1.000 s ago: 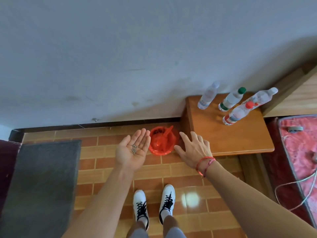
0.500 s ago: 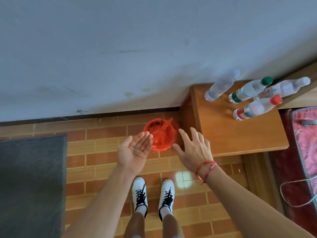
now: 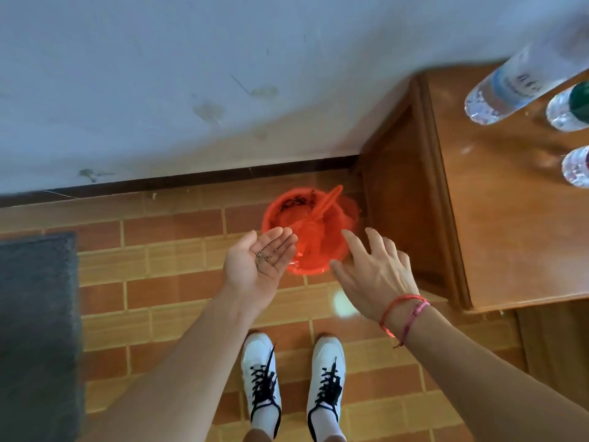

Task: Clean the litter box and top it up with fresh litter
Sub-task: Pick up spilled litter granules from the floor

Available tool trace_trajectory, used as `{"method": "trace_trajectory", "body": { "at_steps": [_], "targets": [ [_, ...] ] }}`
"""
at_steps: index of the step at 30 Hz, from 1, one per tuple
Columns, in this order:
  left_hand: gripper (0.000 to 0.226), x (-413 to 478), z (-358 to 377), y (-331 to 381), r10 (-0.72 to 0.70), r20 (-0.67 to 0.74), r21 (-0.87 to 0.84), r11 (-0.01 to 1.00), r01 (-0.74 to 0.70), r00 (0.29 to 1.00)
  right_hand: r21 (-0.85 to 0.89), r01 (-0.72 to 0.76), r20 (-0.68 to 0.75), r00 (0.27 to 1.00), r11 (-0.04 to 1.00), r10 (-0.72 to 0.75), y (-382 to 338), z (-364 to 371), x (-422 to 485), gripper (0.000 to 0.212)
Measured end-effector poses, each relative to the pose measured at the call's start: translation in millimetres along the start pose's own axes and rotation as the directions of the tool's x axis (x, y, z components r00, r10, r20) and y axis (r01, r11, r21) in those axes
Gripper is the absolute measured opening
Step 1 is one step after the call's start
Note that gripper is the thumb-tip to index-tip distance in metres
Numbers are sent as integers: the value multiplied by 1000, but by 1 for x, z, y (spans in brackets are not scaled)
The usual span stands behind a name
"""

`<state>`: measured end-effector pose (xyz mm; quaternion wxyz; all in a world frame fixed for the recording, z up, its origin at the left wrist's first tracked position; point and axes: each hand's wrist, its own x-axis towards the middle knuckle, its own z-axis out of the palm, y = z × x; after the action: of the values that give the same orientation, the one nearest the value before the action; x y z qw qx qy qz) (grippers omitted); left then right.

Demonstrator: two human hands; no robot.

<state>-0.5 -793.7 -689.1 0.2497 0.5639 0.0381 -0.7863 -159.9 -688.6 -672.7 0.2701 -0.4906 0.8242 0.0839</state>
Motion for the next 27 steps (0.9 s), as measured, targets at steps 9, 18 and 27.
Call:
{"method": "trace_trajectory", "body": {
  "at_steps": [9,18,27],
  "targets": [
    [44,93,-22,-18,34,-121,20,999,-32,992,15,10,56,998,1000,-10,21,63,56,61],
    [45,123,-26,-18,51,-176,58,997,-41,983,21,23,43,999,1000,-23,13,93,87,61],
    [47,161,-9,-17,99,-129,211,975,-70,987,45,28,23,999,999,-29,9,108,122,59]
  ]
}}
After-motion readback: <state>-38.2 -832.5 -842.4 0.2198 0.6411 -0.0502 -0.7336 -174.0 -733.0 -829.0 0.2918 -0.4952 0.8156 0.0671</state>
